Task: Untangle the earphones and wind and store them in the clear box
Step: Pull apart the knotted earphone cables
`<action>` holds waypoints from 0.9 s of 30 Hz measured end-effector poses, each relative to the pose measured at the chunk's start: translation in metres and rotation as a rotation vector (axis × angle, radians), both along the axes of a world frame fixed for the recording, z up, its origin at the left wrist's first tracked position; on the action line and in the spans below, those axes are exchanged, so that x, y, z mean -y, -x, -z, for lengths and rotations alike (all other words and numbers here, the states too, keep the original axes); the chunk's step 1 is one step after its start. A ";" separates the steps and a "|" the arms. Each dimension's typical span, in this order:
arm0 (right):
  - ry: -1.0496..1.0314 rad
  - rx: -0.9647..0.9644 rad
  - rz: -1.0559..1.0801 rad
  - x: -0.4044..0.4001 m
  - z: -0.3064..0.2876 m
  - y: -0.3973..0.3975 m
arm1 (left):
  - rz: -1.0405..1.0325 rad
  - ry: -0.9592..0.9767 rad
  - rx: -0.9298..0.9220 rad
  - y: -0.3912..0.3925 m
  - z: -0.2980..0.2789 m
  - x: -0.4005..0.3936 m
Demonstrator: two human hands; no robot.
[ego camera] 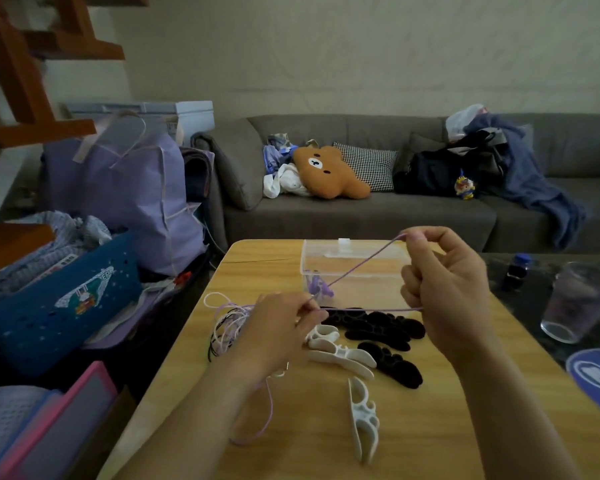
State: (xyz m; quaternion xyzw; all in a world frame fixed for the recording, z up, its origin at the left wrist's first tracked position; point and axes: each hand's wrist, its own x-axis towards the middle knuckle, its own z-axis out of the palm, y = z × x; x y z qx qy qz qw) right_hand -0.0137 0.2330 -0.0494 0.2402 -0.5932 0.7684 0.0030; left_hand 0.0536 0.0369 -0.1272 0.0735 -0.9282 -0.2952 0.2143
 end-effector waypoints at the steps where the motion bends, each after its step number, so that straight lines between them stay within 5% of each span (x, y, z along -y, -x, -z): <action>1: -0.025 0.002 0.034 -0.004 -0.001 0.003 | -0.024 0.033 0.002 0.000 0.001 0.004; 6: -0.199 0.083 0.278 -0.016 0.006 0.022 | -0.070 0.076 -0.001 -0.006 0.006 0.019; 10: -0.672 0.026 0.429 0.000 0.015 0.015 | -0.058 0.041 -0.069 -0.007 0.003 0.012; 18: -0.812 -0.565 -0.026 0.037 0.032 -0.016 | -0.009 0.153 -0.223 -0.003 -0.006 -0.008; 27: -0.821 -0.490 -0.075 0.034 0.040 -0.008 | -0.011 0.225 -0.151 -0.008 0.000 -0.008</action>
